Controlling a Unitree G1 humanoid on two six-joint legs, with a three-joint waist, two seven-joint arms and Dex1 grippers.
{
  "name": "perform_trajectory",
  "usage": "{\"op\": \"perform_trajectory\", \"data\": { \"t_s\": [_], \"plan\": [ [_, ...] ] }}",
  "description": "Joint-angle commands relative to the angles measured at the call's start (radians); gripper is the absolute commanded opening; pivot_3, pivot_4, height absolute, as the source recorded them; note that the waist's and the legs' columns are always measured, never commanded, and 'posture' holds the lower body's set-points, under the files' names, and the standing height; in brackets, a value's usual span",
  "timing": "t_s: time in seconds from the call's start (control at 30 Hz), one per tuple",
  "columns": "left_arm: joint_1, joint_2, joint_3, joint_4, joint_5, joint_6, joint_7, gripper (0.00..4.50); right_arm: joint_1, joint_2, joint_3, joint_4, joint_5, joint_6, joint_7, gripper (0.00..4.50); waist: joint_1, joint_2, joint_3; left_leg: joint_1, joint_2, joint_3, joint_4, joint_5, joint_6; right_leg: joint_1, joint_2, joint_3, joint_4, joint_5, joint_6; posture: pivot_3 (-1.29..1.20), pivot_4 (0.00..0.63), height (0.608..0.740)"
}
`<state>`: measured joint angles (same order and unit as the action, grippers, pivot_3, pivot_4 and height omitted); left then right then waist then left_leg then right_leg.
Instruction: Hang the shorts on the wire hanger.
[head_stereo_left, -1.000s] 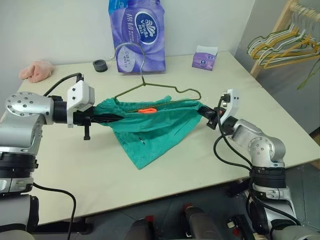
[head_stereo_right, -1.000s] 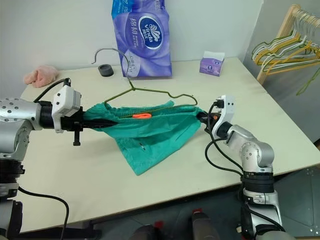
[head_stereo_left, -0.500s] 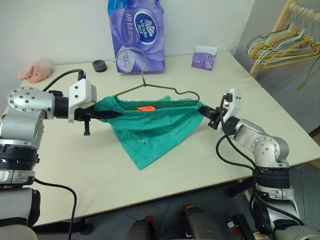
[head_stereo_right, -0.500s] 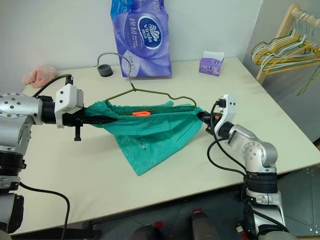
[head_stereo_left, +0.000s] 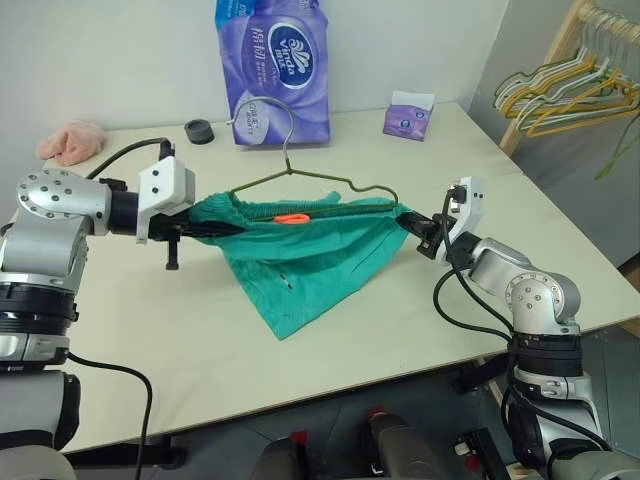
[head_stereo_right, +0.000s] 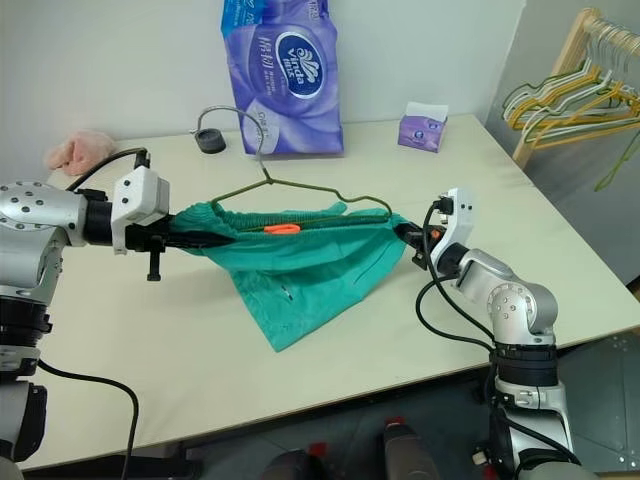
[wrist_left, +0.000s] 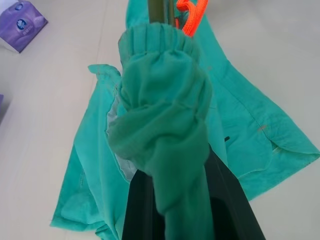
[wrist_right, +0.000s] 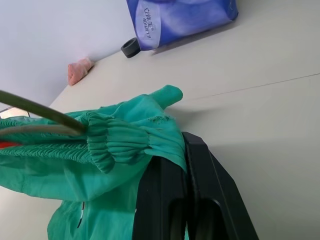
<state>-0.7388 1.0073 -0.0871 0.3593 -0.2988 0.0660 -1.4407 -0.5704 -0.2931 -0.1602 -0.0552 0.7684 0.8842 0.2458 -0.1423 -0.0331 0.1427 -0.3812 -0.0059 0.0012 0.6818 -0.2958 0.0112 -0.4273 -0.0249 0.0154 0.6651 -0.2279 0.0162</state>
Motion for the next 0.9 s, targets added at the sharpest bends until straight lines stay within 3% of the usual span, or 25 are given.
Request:
{"op": "perform_trajectory", "data": {
  "t_s": [0.03,0.43,0.57,0.9],
  "plan": [
    [0.006,0.133,0.035,0.093,0.113,-0.010,0.021,0.00,0.006,-0.103,-0.205,0.018,-0.054,-0.060,-0.114,0.01,0.000,0.000,0.000,0.000,0.000,0.000,0.000,0.000,0.000,0.000,0.000,0.000,0.000,0.000,0.000,-0.17,0.100,0.740],
    [-0.096,0.124,-0.041,0.257,0.251,-0.167,0.174,0.00,0.035,-0.129,-0.198,-0.115,0.004,-0.014,-0.093,0.01,0.002,0.000,0.000,0.000,0.000,0.000,0.000,0.000,0.000,0.000,0.000,0.000,0.000,0.000,0.000,-0.18,0.103,0.740],
    [-0.098,0.131,-0.063,0.270,0.266,-0.179,0.150,0.00,0.046,-0.136,-0.198,-0.166,0.032,0.004,-0.103,0.01,0.002,0.000,0.000,0.000,0.000,0.000,0.000,0.000,0.000,0.000,0.000,0.000,0.000,0.000,0.000,-0.18,0.104,0.740],
    [-0.108,0.078,-0.008,0.180,0.102,-0.032,0.096,0.00,0.062,-0.179,-0.135,-0.143,-0.017,-0.001,-0.103,0.01,0.001,0.000,0.000,-0.001,0.000,0.000,0.000,0.000,0.000,0.000,0.000,0.000,0.000,0.000,0.000,-0.19,0.104,0.740]
  ]
}}
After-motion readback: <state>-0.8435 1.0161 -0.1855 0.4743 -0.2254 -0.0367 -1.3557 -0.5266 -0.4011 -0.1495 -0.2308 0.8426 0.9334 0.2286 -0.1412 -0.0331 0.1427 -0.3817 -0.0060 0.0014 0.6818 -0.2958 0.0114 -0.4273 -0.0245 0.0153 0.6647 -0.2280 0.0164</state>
